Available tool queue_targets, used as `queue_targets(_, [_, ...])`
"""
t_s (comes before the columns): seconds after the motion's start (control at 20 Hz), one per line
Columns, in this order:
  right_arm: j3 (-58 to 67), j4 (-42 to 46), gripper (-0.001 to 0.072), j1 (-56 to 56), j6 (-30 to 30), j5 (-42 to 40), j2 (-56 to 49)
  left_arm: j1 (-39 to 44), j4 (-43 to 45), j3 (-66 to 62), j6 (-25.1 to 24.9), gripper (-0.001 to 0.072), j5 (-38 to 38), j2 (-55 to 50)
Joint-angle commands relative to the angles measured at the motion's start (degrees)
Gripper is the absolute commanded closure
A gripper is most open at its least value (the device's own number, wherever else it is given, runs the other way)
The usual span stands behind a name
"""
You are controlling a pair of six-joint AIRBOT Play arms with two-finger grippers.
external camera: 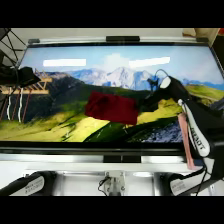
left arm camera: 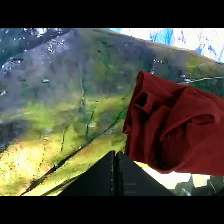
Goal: Fold the shirts.
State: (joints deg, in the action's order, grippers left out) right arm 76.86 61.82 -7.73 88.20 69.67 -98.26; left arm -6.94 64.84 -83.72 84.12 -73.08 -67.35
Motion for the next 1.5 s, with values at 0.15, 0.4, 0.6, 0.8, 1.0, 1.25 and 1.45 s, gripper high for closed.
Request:
queue_targets(0.15, [-1.2,-17.6,0.0627,-3.3,-11.3,-7.9,-4.5,0.2,-0.3,0.3,0.0,0.0678,0.6,0.0])
queue_targets(0.4, [8.7,-30.1,0.0627,4.2,-22.3,1.8,3.0,0.2,-0.3,0.3,-0.1,0.0678,1.4,0.0])
queue_targets(0.6, [14.2,-23.5,0.0627,15.0,-18.1,4.9,13.8,0.2,-0.3,0.3,-0.1,0.0678,3.7,0.0])
queue_targets(0.8, [14.2,-13.2,0.0628,28.2,-14.8,10.6,22.2,0.2,-0.3,0.3,-0.1,0.0678,3.7,0.0])
queue_targets(1.0, [14.2,1.4,0.0627,42.1,-13.4,15.2,25.9,0.2,-0.4,0.3,-0.9,0.0678,3.6,0.1])
queue_targets(1.25, [14.2,3.2,0.0627,52.7,-9.3,11.4,26.2,0.2,-2.3,0.3,-1.0,0.0678,3.6,0.1])
queue_targets(1.45, [14.2,8.2,0.0627,54.5,-4.1,16.8,28.4,0.2,-2.5,0.3,-1.5,0.0678,4.1,0.1])
